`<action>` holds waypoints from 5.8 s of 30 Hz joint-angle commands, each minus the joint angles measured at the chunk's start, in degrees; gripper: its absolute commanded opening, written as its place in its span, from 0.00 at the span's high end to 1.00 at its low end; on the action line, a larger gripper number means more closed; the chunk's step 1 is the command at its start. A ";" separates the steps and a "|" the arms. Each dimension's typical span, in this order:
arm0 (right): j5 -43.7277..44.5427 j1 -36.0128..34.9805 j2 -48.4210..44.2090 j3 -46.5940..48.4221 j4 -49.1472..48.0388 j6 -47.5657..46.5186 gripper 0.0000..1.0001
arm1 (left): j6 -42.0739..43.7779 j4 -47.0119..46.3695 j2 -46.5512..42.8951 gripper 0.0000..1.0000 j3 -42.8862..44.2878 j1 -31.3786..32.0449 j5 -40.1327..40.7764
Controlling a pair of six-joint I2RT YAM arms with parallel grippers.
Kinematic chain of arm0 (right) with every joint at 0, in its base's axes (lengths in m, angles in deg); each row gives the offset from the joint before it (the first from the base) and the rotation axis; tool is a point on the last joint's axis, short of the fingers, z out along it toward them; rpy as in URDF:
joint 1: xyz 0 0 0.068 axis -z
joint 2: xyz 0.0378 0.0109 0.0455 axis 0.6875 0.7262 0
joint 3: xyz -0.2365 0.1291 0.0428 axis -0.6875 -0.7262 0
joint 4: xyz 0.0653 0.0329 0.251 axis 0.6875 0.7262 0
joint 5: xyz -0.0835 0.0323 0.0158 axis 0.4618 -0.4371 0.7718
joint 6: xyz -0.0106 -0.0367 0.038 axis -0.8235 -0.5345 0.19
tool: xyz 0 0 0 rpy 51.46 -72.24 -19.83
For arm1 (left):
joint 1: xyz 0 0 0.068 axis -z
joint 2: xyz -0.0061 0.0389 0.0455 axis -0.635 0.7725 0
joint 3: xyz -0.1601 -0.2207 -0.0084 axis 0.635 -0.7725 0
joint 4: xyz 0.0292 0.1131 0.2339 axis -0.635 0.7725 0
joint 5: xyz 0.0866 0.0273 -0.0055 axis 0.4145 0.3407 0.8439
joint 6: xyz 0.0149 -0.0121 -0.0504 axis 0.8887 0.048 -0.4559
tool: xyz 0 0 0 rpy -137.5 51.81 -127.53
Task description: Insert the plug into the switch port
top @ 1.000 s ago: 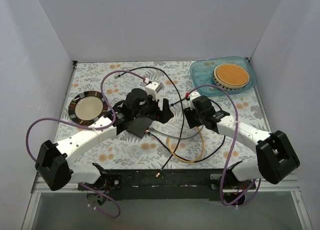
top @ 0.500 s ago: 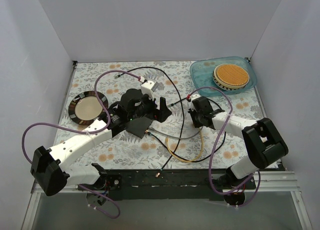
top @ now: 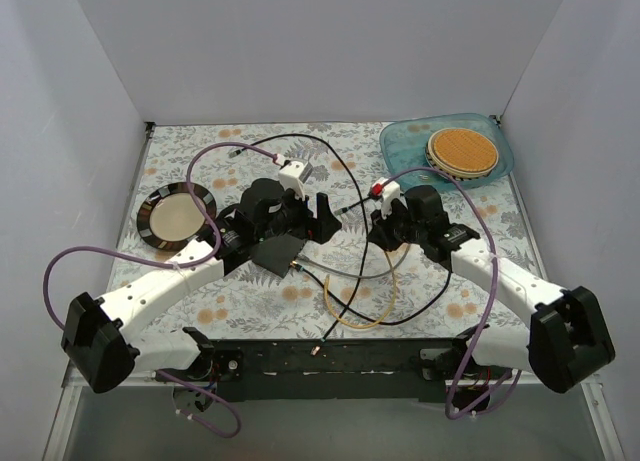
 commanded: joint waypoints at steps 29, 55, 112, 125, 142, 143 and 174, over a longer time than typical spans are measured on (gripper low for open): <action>-21.31 -3.97 -10.49 2.37 -5.78 -2.81 0.99 | -11.53 -9.80 9.20 0.36 5.73 -0.57 -20.56; -15.42 -5.64 -9.87 3.16 -7.36 0.36 0.98 | -13.29 -10.94 12.20 1.00 6.96 0.39 -21.71; -8.39 -9.25 -19.46 3.24 -11.49 0.97 0.56 | -15.75 -14.45 -1.60 1.00 1.07 -1.89 -17.92; -7.51 -10.74 -17.00 5.27 -11.14 0.53 0.61 | -16.28 -14.63 -2.13 1.00 1.07 -1.80 -18.98; -5.57 -11.53 -17.61 5.18 -8.86 -0.79 0.70 | -15.58 -13.84 -2.65 1.00 0.72 -1.80 -17.66; -5.40 -11.53 -17.70 5.09 -8.77 -0.79 0.68 | -15.40 -13.75 -2.57 1.00 0.72 -1.80 -17.57; -4.25 -11.53 -17.08 5.09 -5.87 -0.87 0.99 | -11.62 -8.83 -1.16 0.02 3.00 -3.64 -9.14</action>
